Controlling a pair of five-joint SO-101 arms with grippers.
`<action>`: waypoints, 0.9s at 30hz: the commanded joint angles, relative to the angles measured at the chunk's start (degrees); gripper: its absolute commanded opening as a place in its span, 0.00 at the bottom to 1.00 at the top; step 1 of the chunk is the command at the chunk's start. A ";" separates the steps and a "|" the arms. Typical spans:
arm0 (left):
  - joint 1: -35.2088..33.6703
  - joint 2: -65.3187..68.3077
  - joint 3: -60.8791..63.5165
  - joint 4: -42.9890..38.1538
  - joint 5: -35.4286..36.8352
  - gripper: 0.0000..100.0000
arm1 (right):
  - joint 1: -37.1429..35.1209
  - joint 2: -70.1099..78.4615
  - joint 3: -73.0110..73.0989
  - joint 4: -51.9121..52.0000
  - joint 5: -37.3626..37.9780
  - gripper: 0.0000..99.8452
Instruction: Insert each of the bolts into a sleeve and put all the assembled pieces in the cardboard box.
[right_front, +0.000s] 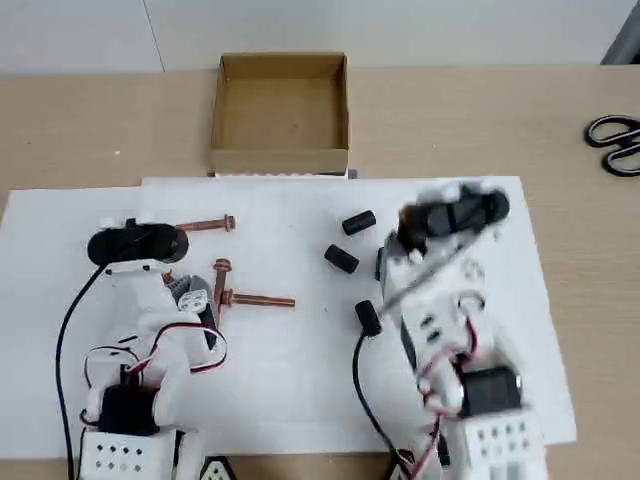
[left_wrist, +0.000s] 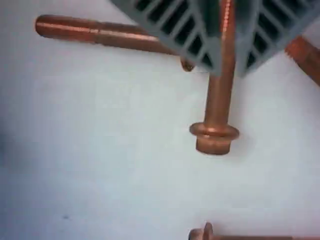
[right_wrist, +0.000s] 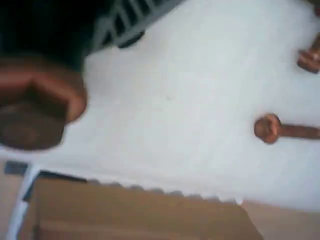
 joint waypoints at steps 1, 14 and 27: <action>0.09 -4.66 2.33 -1.05 0.26 0.01 | -0.04 18.07 -16.97 -3.47 -0.79 0.00; 7.03 -20.75 10.51 1.85 0.00 0.01 | -0.92 67.12 -65.58 -3.38 -0.88 0.00; 11.78 -20.75 10.86 1.85 0.00 0.01 | -4.88 107.82 -110.59 -3.12 -0.53 0.00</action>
